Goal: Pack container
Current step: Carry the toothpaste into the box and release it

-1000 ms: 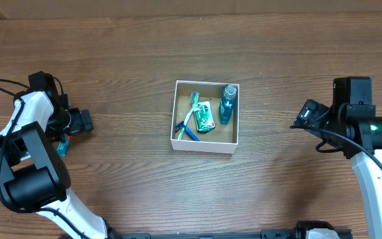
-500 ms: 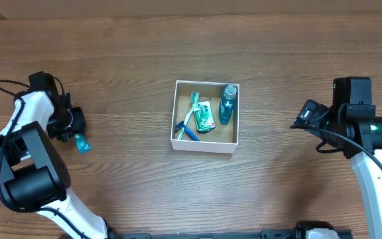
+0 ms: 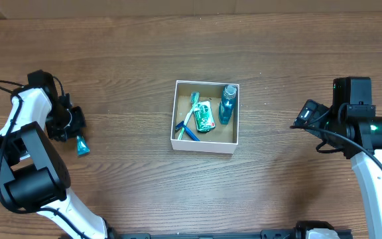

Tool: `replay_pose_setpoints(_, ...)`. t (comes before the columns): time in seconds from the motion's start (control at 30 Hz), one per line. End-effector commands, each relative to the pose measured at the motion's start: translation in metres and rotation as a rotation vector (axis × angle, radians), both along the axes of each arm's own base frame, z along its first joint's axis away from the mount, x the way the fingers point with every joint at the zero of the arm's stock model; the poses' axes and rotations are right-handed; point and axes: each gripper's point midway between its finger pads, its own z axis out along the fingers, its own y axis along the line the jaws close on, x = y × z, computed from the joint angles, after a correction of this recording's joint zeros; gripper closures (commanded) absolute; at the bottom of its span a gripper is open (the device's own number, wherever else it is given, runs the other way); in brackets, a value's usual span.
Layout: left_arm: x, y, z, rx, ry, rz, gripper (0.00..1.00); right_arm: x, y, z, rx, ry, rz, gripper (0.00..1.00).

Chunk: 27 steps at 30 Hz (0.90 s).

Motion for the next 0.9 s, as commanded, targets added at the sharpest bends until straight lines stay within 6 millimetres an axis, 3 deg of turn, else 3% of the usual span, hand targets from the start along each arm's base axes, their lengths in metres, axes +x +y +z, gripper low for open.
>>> replay_pose_setpoints(0.0, 0.037, -0.017, 0.050, -0.053, -0.128, -0.015, 0.96, 0.001, 0.000, 0.003, 0.000, -0.015, 0.005, 0.00)
replay_pose_setpoints(0.07, 0.047, -0.032, 0.078, -0.051, -0.169, -0.059, 0.96, 0.001, 0.000, 0.003, 0.001, -0.014, 0.005, 0.00)
replay_pose_setpoints(0.17, 0.062, -0.082, 0.134, -0.036, -0.278, -0.191, 0.96, 0.001, 0.000, 0.003, 0.001, -0.014, 0.005, 0.00)
replay_pose_setpoints(0.27, 0.068, -0.160, 0.183, -0.051, -0.422, -0.340, 0.96, 0.001, 0.000, 0.003, 0.001, -0.014, 0.005, 0.00)
replay_pose_setpoints(0.37, 0.065, -0.241, 0.201, -0.102, -0.510, -0.480, 0.96, 0.001, 0.000, 0.003, 0.001, -0.014, 0.005, 0.00)
replay_pose_setpoints(0.5, 0.059, -0.310, 0.191, -0.088, -0.530, -0.573, 0.96, 0.001, 0.000, 0.003, 0.001, -0.014, 0.005, 0.00)
replay_pose_setpoints(0.57, 0.057, -0.329, 0.172, -0.079, -0.492, -0.562, 0.96, 0.001, 0.000, 0.003, 0.001, -0.014, 0.005, 0.00)
replay_pose_setpoints(0.6, 0.055, -0.338, 0.151, -0.081, -0.437, -0.552, 0.95, 0.001, 0.000, 0.003, 0.001, -0.014, 0.005, 0.00)
replay_pose_setpoints(0.77, 0.049, -0.349, 0.091, -0.112, -0.270, -0.540, 0.90, 0.001, 0.000, 0.003, 0.001, -0.013, 0.005, 0.00)
replay_pose_setpoints(0.87, 0.042, -0.352, 0.075, -0.140, -0.207, -0.544, 0.78, 0.001, 0.000, 0.003, 0.001, -0.013, 0.005, 0.00)
